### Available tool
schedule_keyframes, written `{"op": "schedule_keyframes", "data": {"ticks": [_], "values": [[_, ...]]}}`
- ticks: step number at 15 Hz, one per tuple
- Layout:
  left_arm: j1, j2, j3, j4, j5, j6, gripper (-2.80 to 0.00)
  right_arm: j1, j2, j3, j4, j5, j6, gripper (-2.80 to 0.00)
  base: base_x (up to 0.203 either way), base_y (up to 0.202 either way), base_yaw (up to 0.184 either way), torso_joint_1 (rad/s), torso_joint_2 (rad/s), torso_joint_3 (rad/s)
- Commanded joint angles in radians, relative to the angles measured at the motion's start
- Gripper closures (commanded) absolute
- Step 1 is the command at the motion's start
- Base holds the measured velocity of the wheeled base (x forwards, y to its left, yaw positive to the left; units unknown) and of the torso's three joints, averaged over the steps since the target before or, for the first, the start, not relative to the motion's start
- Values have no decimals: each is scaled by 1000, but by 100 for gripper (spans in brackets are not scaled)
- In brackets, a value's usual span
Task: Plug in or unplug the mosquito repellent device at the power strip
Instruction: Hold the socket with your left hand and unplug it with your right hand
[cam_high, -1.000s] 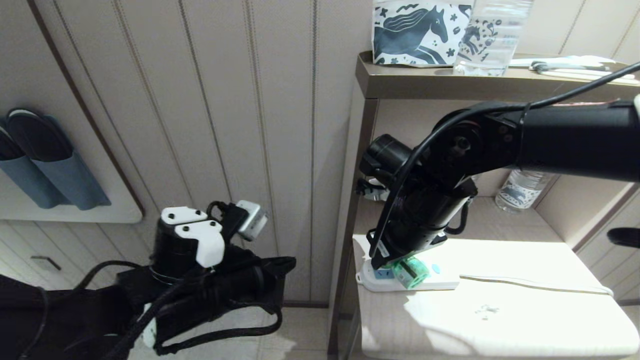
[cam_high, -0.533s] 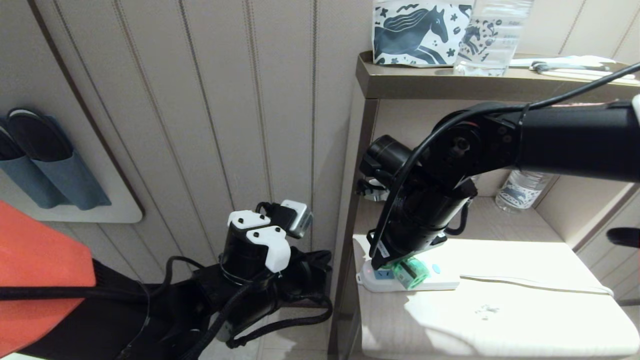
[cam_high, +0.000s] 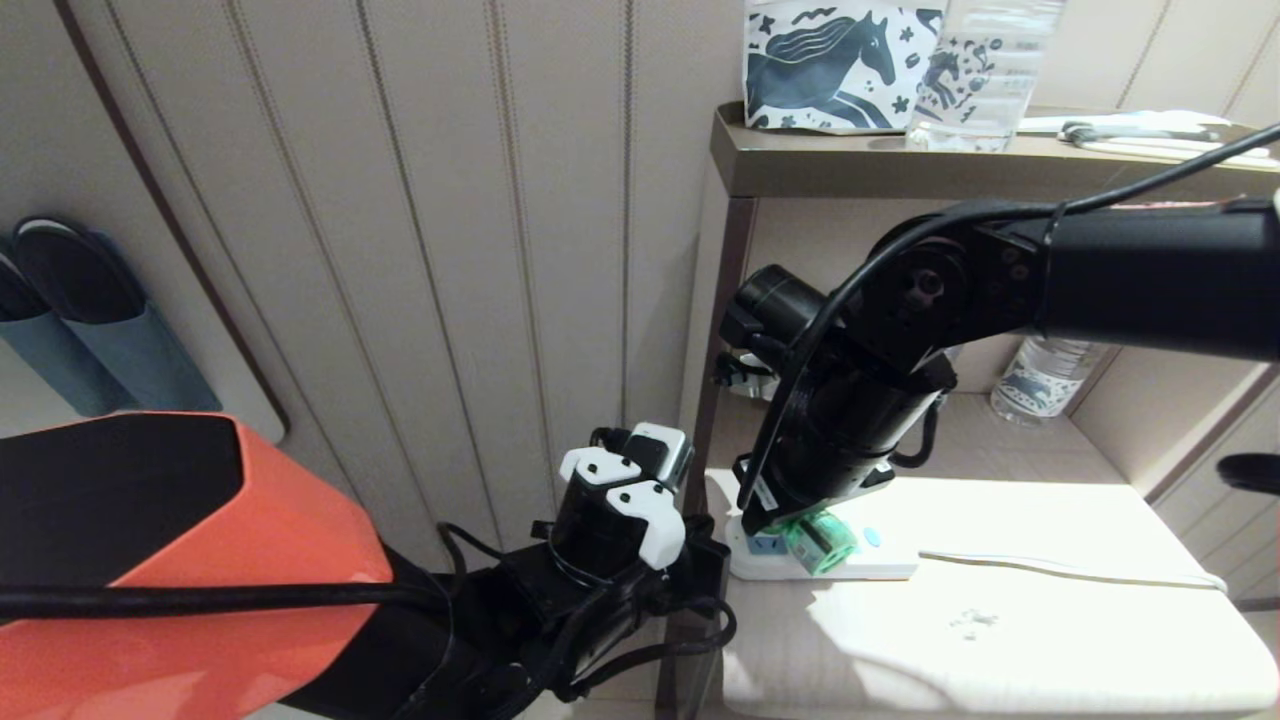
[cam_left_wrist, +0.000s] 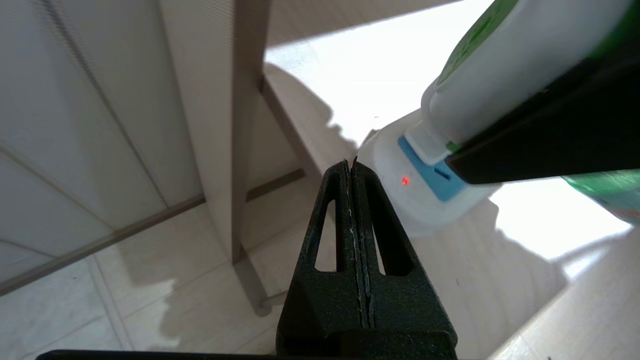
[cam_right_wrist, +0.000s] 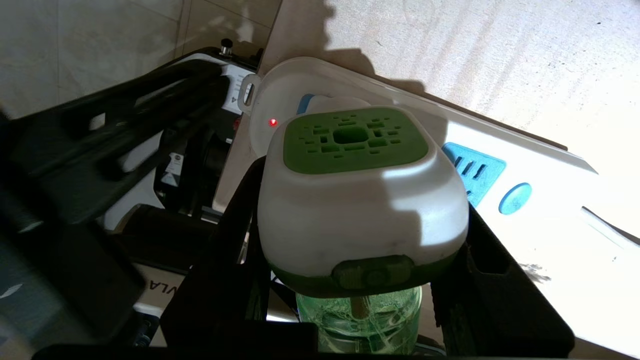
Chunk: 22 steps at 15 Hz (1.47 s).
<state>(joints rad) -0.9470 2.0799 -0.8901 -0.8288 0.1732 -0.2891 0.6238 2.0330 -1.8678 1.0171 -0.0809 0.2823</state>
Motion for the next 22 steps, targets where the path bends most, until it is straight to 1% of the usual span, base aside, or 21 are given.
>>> {"op": "schedule_keyframes", "data": {"ticks": [1, 4, 14, 16, 20, 22], "values": [[-14, 53, -31, -6, 2, -2, 0, 1, 1, -2, 5, 0, 1, 0, 0, 0, 0, 0, 0, 0], [-24, 60, -53, -2, 2, -15, 0, 0, 7, -2, 5, 1, 1, 0, 0, 0, 0, 0, 0, 0], [-33, 16, -50, 1, 22, -24, 0, 2, 31, -19, 4, 1, 1, 0, 0, 0, 0, 0, 0, 0], [-50, 20, -45, 0, 21, -27, 0, 2, 35, -21, 3, 1, 1, 0, 0, 0, 0, 0, 0, 0], [-70, 32, -56, -1, 22, -55, 0, 2, 42, -28, 3, 1, 1, 0, 0, 0, 0, 0, 0, 0], [-70, 42, -59, -4, 20, -57, 0, 2, 42, -28, 3, 1, 1, 0, 0, 0, 0, 0, 0, 0]]}}
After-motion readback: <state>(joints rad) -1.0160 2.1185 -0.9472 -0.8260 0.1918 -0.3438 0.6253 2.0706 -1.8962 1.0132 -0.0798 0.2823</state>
